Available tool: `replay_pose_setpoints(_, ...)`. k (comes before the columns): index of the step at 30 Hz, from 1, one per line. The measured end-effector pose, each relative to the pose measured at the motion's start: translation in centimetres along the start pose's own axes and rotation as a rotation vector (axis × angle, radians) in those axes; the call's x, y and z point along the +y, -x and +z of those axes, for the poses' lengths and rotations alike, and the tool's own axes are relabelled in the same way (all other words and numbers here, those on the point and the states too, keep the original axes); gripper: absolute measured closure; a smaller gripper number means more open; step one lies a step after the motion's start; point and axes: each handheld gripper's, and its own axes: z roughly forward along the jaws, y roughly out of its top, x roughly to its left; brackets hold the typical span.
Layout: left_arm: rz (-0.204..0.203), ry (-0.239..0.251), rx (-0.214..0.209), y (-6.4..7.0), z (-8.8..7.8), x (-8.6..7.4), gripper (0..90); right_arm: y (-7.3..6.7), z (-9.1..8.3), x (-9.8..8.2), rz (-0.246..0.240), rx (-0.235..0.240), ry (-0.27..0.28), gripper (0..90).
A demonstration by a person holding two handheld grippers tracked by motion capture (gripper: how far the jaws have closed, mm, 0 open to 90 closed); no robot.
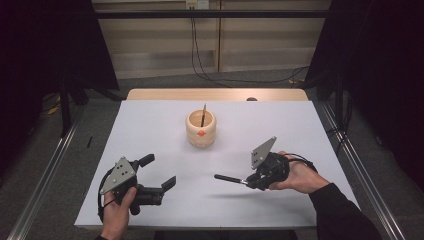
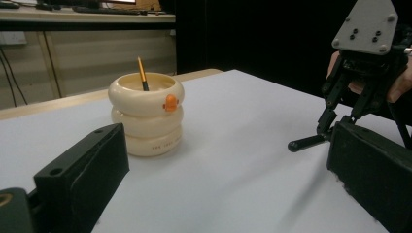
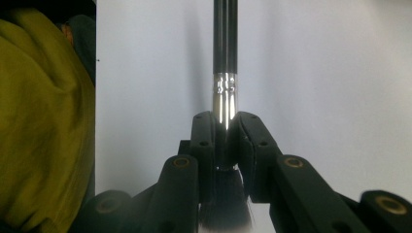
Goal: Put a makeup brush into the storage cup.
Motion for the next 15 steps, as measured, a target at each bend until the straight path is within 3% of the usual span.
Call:
replay_pose_setpoints(1, -0.018, 0.016, -0.018, 0.1, 0.2, 0.1, 1.3, 0.0, 0.0, 0.0, 0.0, 0.001, 0.0, 77.5)
replay_pose_setpoints(3, 0.004, 0.016, -0.005, 0.1, 0.4, 0.4, 1.5, 0.0, 0.0, 0.0, -0.002, 0.004, 0.0, 77.5)
replay_pose_setpoints(6, -0.027, 0.036, -0.018, 0.0, 0.7, 0.7, 1.3, -0.1, 0.0, 0.0, -0.006, 0.004, -0.003, 77.5)
replay_pose_setpoints(14, -0.003, 0.039, -0.081, 0.6, 1.7, 1.2, 1.1, 0.0, 0.1, 0.0, -0.016, 0.013, 0.001, 77.5)
replay_pose_setpoints(15, -0.001, 0.04, -0.061, 0.8, 1.8, 1.3, 1.1, 0.0, 0.1, 0.0, -0.017, 0.012, 0.002, 77.5)
